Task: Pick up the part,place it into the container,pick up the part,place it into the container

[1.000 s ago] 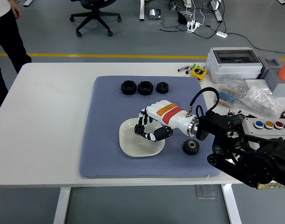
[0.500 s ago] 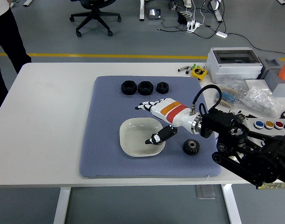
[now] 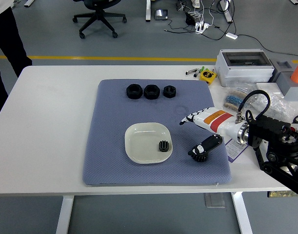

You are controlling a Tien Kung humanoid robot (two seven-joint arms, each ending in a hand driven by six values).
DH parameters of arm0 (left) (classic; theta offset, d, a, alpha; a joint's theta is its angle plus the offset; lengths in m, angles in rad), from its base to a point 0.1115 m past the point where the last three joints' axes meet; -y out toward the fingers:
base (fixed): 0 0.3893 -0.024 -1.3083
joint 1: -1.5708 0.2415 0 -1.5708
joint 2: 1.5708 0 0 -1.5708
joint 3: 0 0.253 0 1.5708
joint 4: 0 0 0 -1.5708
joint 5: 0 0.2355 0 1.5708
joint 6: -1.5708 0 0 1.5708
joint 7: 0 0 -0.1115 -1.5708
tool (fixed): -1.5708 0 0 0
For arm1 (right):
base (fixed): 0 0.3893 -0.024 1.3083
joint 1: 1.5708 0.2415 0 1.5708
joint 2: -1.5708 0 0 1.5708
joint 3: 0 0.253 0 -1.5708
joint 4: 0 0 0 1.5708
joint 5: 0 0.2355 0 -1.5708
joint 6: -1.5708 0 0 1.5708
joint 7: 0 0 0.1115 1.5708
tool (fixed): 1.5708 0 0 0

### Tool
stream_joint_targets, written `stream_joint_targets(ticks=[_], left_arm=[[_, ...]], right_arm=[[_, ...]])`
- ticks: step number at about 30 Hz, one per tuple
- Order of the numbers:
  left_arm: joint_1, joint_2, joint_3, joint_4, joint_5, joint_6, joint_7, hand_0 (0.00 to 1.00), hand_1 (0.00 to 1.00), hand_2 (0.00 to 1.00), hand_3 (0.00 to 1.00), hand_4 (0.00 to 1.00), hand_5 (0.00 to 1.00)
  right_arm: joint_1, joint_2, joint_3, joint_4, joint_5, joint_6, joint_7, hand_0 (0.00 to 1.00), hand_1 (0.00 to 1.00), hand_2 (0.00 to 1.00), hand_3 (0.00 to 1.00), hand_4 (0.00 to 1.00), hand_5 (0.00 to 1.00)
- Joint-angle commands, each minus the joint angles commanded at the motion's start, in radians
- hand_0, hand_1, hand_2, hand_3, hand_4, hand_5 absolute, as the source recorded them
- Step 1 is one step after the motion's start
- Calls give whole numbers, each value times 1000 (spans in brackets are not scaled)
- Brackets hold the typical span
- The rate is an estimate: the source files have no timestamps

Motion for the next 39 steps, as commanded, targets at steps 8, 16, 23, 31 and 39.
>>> stream_joint_targets(ticks=[8, 16, 23, 31, 39], left_arm=[[-5, -4, 7, -1, -6, 2, 0, 714, 687, 639, 589, 632, 633], [-14, -4, 12, -2, -15, 2, -1, 714, 689, 639, 589, 631, 633], [-14, -5, 8, -2, -8, 0, 0, 714, 687, 640, 588, 630, 632], [-13, -6, 1, -2, 3, 0, 2, 713, 686, 639, 586, 629, 632], [-12, -5, 3, -2, 1, -1, 2, 713, 686, 638, 584, 629, 632]], right_arm=[[-25, 6, -29, -67, 30, -23, 20, 626, 681, 725, 743, 998, 466], [-29, 19, -40, -138, 47, -56, 35, 471, 587, 640, 549, 802, 287], [-38, 24, -52, -151, 62, -85, 50, 381, 486, 557, 508, 673, 204], [-41, 21, -52, -134, 81, -90, 60, 295, 427, 505, 483, 588, 160], [-42, 15, -43, -123, 121, -92, 65, 245, 397, 475, 476, 586, 155]])
